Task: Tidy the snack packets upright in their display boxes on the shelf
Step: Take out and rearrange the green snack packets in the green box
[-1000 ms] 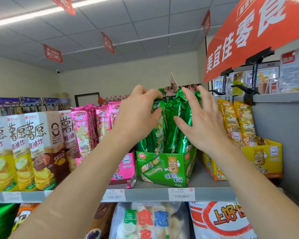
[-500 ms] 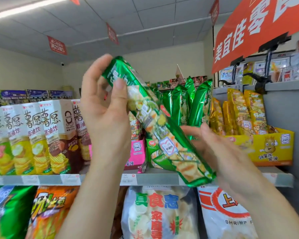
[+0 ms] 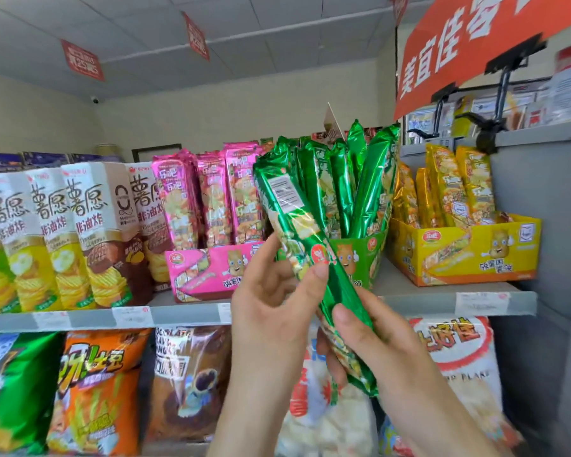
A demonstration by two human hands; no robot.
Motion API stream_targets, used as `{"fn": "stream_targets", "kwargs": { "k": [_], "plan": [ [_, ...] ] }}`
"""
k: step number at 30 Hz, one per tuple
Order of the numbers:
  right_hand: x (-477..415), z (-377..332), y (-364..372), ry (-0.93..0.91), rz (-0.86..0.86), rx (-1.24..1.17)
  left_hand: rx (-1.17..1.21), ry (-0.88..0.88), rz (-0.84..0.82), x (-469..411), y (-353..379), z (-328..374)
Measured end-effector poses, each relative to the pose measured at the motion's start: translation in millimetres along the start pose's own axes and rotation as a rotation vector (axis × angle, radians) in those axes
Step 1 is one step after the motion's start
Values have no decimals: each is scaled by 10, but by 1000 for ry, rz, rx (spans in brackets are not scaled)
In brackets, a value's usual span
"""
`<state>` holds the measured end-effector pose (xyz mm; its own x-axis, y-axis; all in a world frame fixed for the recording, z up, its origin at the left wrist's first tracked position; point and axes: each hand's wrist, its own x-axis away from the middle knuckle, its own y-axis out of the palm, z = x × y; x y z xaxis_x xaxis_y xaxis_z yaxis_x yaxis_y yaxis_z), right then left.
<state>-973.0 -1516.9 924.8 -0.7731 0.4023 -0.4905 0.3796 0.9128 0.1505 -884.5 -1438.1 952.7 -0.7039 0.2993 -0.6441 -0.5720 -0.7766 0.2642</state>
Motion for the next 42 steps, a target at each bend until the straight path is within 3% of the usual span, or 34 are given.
{"fn": "stream_targets", "kwargs": {
  "k": [5,7,11,15,19,22,25,29,32,36,40,42],
  "plan": [
    [108,-4,1,146,-72,-280,136,-158,6,41,-102,-24],
    [134,-9,1,144,-89,-267,193,-196,-15,84,-134,-35],
    [167,17,58,107,-31,-79,311,-223,-96,135,-198,-84],
    [191,116,65,0,50,172,357,-285,-58,139,-235,-112],
    [232,196,115,-141,52,406,192,-239,-29,164,-226,-106],
    [256,221,126,-202,78,560,196,-192,18,170,-217,-118],
    [259,190,58,-131,49,437,280,-204,5,191,-210,-100],
    [263,140,-20,101,-103,20,382,-210,-72,165,-188,-31],
    [284,133,-55,86,-109,-10,455,-257,-117,152,-148,-1],
    [327,165,-46,-85,1,200,523,-255,-134,157,-91,-52],
    [346,244,-39,-353,277,681,345,-212,-91,167,-15,-83],
    [359,264,-51,-433,286,824,344,-206,-50,169,-8,-101]
  ]
}}
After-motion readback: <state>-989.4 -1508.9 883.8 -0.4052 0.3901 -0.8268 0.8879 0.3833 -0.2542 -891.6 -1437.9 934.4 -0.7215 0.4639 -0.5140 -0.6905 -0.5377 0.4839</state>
